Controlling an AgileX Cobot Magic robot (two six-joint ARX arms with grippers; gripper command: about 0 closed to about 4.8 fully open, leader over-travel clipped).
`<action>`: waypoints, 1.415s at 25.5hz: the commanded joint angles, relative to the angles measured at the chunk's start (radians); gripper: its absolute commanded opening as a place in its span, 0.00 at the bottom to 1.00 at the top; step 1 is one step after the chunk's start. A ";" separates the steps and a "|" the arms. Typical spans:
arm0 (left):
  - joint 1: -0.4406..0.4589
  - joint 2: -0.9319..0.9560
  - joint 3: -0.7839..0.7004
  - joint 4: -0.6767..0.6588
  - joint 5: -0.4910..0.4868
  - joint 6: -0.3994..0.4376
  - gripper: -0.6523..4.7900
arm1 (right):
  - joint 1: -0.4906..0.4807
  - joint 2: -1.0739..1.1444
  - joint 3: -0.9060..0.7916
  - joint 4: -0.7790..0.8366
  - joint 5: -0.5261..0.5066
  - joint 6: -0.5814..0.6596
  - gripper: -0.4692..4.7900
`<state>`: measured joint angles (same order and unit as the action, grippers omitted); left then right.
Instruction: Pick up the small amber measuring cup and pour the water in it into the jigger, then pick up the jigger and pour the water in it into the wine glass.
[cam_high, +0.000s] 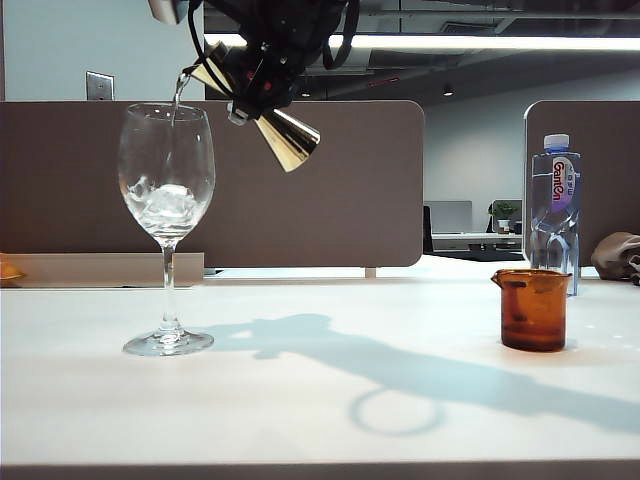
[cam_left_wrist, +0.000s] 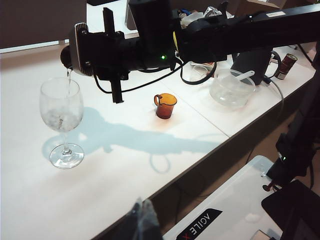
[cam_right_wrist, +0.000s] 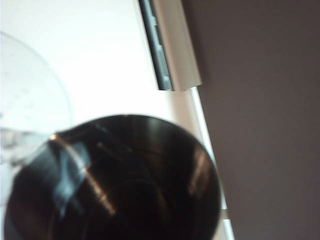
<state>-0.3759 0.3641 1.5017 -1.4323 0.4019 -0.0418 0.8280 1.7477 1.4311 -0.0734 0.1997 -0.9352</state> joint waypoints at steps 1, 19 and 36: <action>0.001 0.001 0.003 -0.003 0.003 0.001 0.12 | 0.003 -0.006 0.008 0.034 0.008 -0.047 0.08; 0.001 0.001 0.003 -0.003 0.003 0.001 0.12 | 0.011 0.008 0.017 0.057 0.064 -0.296 0.08; 0.001 0.001 0.003 -0.003 0.003 0.001 0.12 | 0.026 0.008 0.019 0.206 0.071 -0.562 0.08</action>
<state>-0.3759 0.3641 1.5017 -1.4323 0.4015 -0.0418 0.8478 1.7634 1.4429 0.0799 0.2672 -1.4670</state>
